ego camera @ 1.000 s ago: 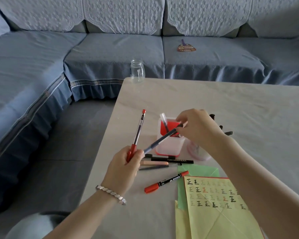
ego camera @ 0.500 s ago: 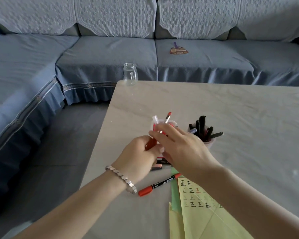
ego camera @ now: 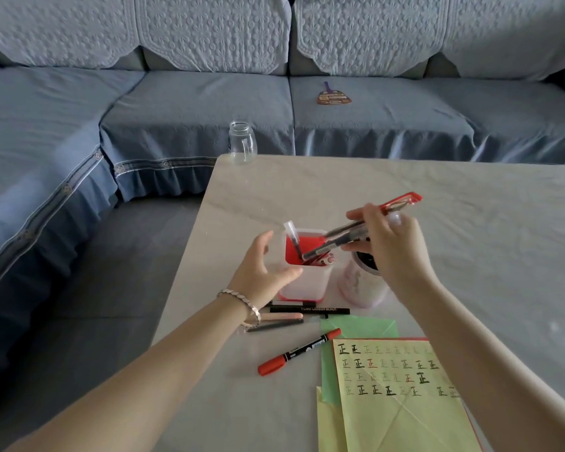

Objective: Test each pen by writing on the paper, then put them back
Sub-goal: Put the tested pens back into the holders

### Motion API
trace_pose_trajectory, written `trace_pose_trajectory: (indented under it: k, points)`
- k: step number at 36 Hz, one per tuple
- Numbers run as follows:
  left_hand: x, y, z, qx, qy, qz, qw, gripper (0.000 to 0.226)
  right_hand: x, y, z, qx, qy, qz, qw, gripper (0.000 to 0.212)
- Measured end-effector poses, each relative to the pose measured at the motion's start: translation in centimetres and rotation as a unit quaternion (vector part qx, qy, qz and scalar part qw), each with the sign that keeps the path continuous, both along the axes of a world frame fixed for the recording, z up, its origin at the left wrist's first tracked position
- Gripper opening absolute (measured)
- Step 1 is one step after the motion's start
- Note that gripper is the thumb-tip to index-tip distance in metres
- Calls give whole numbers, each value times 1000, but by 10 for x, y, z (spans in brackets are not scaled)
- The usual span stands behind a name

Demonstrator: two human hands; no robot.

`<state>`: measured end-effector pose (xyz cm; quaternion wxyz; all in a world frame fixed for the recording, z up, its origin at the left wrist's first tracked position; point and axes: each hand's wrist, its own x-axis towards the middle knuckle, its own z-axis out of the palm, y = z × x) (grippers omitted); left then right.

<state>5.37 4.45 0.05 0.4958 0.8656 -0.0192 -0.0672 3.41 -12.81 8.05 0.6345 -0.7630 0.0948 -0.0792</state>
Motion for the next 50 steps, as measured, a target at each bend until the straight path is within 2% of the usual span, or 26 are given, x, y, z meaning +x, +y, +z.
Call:
trace_pose_trajectory:
  k: [3, 7, 9, 11, 13, 16, 19, 20, 22, 24, 26, 28, 31, 33, 36, 38, 43, 45, 48, 50]
  points:
    - [6, -8, -5, 1, -16, -18, 1000, 75, 12, 6, -16, -148, -8, -9, 989, 28]
    - [12, -13, -1, 10, -21, -54, 998, 43, 24, 16, -29, -272, 44, 30, 961, 30]
    - [15, -12, -3, 28, -30, -63, 997, 49, 25, 20, -29, -291, 33, 48, 955, 18]
    - [18, -9, -8, 51, -29, -61, 996, 67, 24, 25, -28, -299, 6, 48, 953, 9]
    - [18, -7, -11, 57, -23, -55, 997, 75, 24, 29, -33, -297, -29, 35, 954, 27]
    - [15, -7, -11, 37, -24, -44, 998, 70, 23, 33, -43, -341, -90, 24, 935, 32]
    - [13, -9, -9, 11, -40, -46, 998, 45, 24, 34, -55, -391, -142, 48, 908, 24]
    - [12, -9, -8, 7, -43, -51, 998, 45, 23, 33, -58, -407, -158, 55, 898, 23]
    - [11, -9, -9, 5, -48, -65, 997, 59, 18, 30, -62, -424, -185, 42, 886, 32]
    - [9, -5, -15, 6, -52, -66, 996, 70, 7, 24, -61, -419, -237, 24, 876, 32]
    - [1, 2, -23, 58, -80, -39, 994, 74, -9, 17, -61, -408, -309, 38, 858, 23]
    - [-8, 12, -32, 122, -133, 2, 984, 66, -23, 9, -68, -405, -341, 95, 843, 18]
    - [-22, 28, -45, 192, -151, -17, 970, 44, -36, 3, -87, -443, -264, 202, 833, 17]
    - [-31, 37, -55, 246, -143, -67, 956, 31, -39, 5, -101, -491, -175, 253, 815, 29]
    - [-40, 46, -67, 314, -149, -102, 932, 29, -41, 10, -119, -518, -49, 333, 786, 51]
    - [-42, 49, -70, 327, -142, -97, 929, 30, -39, 15, -124, -540, -13, 344, 768, 54]
    - [-43, 51, -70, 334, -101, -129, 928, 29, -33, 22, -123, -557, 37, 346, 754, 35]
    - [-46, 53, -70, 331, -96, -143, 928, 26, -32, 24, -120, -579, 40, 361, 730, 31]
    - [-53, 57, -67, 305, -92, -140, 938, 20, -34, 29, -123, -626, -4, 378, 682, 27]
    - [-57, 60, -66, 279, -86, -130, 947, 17, -34, 27, -127, -635, -53, 381, 670, 32]
